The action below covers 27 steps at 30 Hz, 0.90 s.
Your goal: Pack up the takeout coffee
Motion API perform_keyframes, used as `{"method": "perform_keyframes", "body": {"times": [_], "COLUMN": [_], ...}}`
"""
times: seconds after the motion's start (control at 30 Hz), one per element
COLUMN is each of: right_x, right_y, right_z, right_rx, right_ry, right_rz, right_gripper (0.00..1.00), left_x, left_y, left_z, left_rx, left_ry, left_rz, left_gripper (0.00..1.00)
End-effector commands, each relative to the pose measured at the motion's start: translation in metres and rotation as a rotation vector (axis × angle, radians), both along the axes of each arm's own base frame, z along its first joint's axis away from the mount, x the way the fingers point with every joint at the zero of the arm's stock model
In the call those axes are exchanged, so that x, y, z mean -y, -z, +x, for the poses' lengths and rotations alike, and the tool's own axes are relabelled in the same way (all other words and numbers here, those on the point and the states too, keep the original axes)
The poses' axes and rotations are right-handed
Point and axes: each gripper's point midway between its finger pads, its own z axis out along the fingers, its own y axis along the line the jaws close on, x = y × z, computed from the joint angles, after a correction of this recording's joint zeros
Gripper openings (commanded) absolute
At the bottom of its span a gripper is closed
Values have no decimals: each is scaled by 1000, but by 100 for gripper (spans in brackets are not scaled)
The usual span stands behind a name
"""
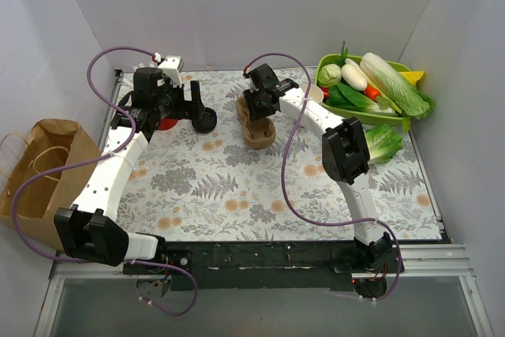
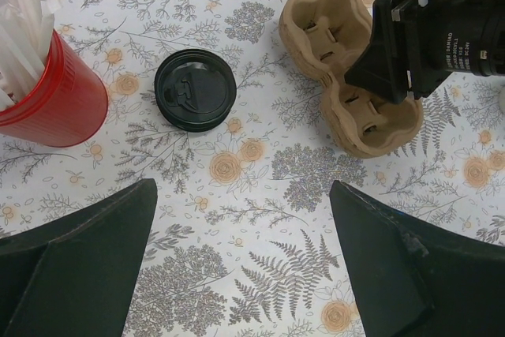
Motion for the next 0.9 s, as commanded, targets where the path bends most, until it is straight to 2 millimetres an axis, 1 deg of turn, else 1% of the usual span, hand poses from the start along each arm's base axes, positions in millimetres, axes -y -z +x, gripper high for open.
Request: {"method": "perform_keyframes", "body": {"times": [0.0,0.03,0.13,0.2,0.23,0.27,0.33,0.37,0.43,0.5,0.6,0.63,0.7,0.73,0.8,0.83,0.87], "right_x": [2,4,7,6,2,-3,-9,-16,-18,-15,-14,-13,-12,-9,-4,5,12], "right_y": [-68,-72,-80,-83,-87,-95,-100,-109,-113,-117,-131,-144,-154,-163,-168,-178,-163], "right_z": [12,15,20,21,19,19,15,10,8,8,7,6,1,-7,-20,-33,-45], "right_rx": [134,146,162,165,159,173,187,192,224,234,251,278,297,317,324,342,305], "right_ry": [-34,-48,-62,-90,-119,-142,-243,-301,-379,-401,-420,-431,-460,-500,-546,-583,-602], "right_rz": [58,65,81,103,133,167,212,258,248,242,262,269,268,262,249,228,204], "right_gripper": [16,8,3,2,1,1,1,1,1,1,1,1,1,1,1,1,1], "left_x": [2,2,4,5,6,6,6,6,7,6,6,5,5,5,7,8,9], "left_y": [-13,-13,-11,-11,-12,-11,-9,-10,-7,-7,-3,-1,-1,-1,-3,-4,-6], "left_z": [-1,0,2,2,2,2,1,0,-3,-5,-7,-7,-8,-8,-7,-6,-6], "left_rx": [43,43,37,35,36,33,28,31,23,23,14,13,12,11,15,20,25], "left_ry": [13,13,21,27,29,29,31,33,37,37,35,36,35,37,44,48,57], "left_rz": [-22,-22,-26,-31,-34,-33,-34,-35,-36,-36,-34,-33,-30,-31,-34,-37,-42], "left_gripper": [93,93,93,93,93,93,93,93,93,93,93,93,93,93,93,93,93]}}
